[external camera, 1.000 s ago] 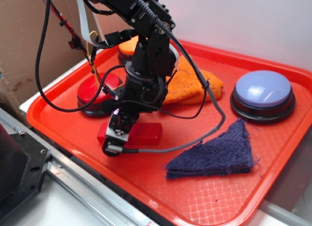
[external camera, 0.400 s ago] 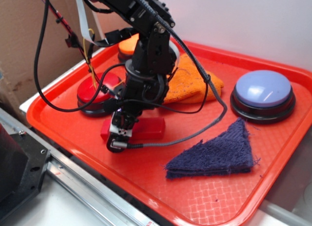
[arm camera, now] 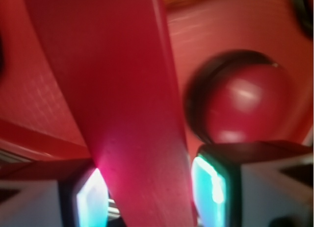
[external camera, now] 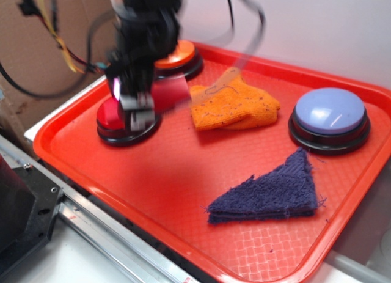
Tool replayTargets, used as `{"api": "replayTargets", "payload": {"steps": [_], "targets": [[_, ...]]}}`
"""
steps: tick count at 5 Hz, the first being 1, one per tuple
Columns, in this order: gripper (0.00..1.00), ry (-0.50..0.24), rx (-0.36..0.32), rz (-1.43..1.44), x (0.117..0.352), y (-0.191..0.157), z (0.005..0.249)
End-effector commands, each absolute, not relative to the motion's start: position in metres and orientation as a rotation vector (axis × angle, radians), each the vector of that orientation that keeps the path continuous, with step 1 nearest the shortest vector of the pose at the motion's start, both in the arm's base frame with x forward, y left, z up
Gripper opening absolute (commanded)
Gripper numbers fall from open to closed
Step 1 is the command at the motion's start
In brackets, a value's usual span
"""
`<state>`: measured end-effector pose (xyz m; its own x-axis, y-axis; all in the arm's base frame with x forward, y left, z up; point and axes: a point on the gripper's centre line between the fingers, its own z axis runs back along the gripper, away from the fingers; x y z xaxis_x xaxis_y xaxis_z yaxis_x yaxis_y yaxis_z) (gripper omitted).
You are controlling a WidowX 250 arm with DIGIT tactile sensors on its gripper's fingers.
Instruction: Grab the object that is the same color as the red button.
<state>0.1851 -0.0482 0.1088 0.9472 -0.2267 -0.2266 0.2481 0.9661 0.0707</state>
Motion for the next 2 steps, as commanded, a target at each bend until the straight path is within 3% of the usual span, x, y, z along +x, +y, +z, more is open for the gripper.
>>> {"api": "replayTargets", "payload": {"steps": [1,2], "targets": [[0.0,-0.052,-0.021,0.143,0.152,-0.027,0.211],[0.0,-0.087,-0.022,0.121,0.145,-0.026,0.261]]}}
